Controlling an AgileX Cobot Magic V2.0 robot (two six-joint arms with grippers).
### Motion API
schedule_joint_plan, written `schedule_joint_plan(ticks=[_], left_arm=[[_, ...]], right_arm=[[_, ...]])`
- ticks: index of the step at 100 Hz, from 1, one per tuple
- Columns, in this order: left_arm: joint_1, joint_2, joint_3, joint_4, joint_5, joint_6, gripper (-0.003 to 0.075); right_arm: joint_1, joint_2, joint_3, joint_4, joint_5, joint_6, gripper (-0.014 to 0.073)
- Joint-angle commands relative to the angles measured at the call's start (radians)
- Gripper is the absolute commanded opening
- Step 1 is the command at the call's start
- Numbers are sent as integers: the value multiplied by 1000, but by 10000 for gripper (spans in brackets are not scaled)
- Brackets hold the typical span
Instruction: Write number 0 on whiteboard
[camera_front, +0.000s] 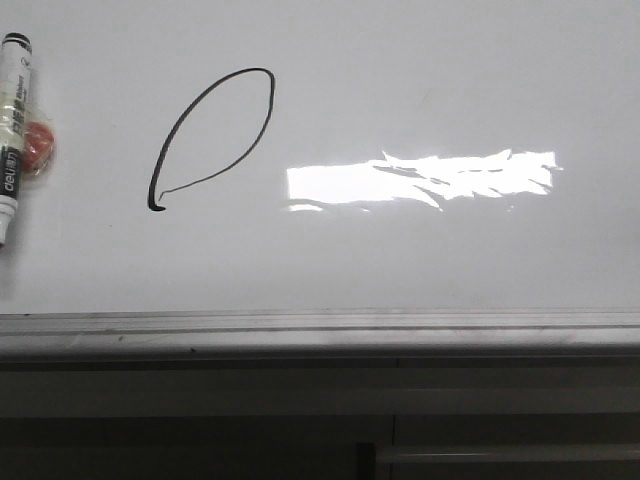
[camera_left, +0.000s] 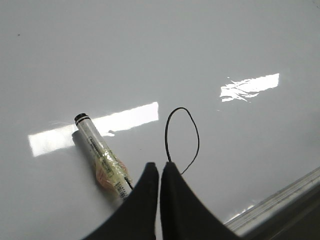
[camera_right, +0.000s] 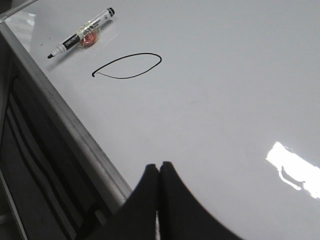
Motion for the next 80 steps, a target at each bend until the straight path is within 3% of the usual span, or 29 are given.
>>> schedule_joint_plan(ticks=[1, 12, 21, 28, 41, 48, 62, 80], left_arm=[[2, -28, -24, -38, 12, -1, -20], [2, -28, -30, -52, 71, 0, -20], [2, -28, -35, -263, 176, 144, -20], [2, -28, -37, -571, 220, 443, -20], [22, -28, -62, -1314, 342, 1241, -20], [45, -28, -75, -1481, 507, 1489, -20], [72, -28, -65, -1498, 914, 1537, -20], [75, -28, -51, -1454, 862, 1536, -20]], right_arm=[[-2, 0, -23, -31, -73, 0, -69], [-2, 0, -23, -31, -73, 0, -69], [-2, 0, -23, -31, -73, 0, -69], [-2, 0, -23, -31, -73, 0, -69], [-2, 0, -23, -31, -73, 0, -69], [-2, 0, -23, -31, -70, 0, -69], [-2, 0, -23, -31, -70, 0, -69], [-2, 0, -23, -31, -70, 0, -69]])
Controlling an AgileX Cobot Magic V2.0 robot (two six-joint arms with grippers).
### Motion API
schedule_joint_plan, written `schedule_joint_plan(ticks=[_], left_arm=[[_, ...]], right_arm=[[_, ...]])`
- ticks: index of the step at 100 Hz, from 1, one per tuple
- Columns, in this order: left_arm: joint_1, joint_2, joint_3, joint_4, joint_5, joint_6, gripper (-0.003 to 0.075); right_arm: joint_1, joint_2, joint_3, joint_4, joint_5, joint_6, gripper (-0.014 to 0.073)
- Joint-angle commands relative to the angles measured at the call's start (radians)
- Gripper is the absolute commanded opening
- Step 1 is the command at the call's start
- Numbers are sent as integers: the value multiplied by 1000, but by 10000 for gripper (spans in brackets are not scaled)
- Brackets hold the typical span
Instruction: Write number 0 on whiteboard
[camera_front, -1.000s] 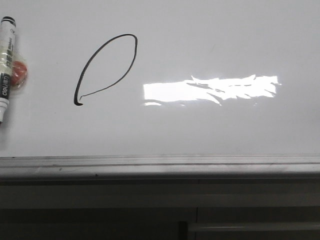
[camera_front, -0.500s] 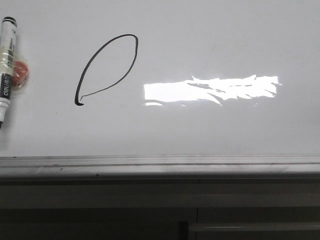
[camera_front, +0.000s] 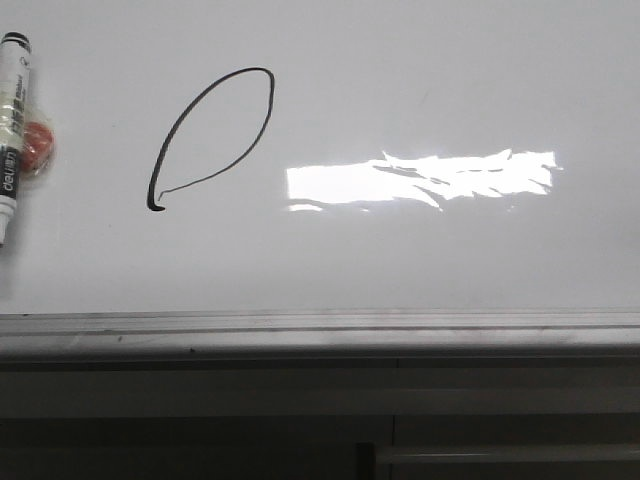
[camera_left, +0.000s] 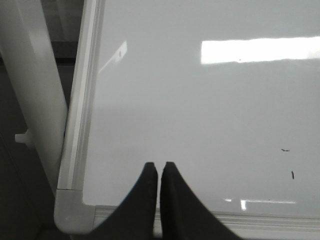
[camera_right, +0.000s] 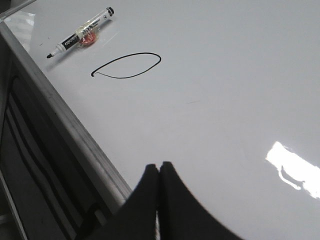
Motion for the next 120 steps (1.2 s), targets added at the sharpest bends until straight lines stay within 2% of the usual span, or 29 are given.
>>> schedule_joint_plan(ticks=[1, 17, 24, 37, 53, 73, 120], left_arm=[[5, -28, -16, 27, -68, 9, -20], [5, -28, 93, 39, -102, 9, -20], [5, -30, 150, 39, -178, 9, -20], [5, -30, 148, 40, -207, 12, -20], [5, -30, 149, -18, -142, 58, -20], [5, -30, 149, -127, -128, 283, -20], [5, -30, 149, -147, -132, 296, -20]], right_arm=[[-2, 0, -23, -31, -70, 0, -69], [-2, 0, -23, -31, -70, 0, -69], [-2, 0, -23, -31, -70, 0, -69], [-2, 0, -23, -31, -70, 0, -69], [-2, 0, -23, -31, -70, 0, -69], [-2, 0, -23, -31, -70, 0, -69], [-2, 0, -23, -31, -70, 0, -69]])
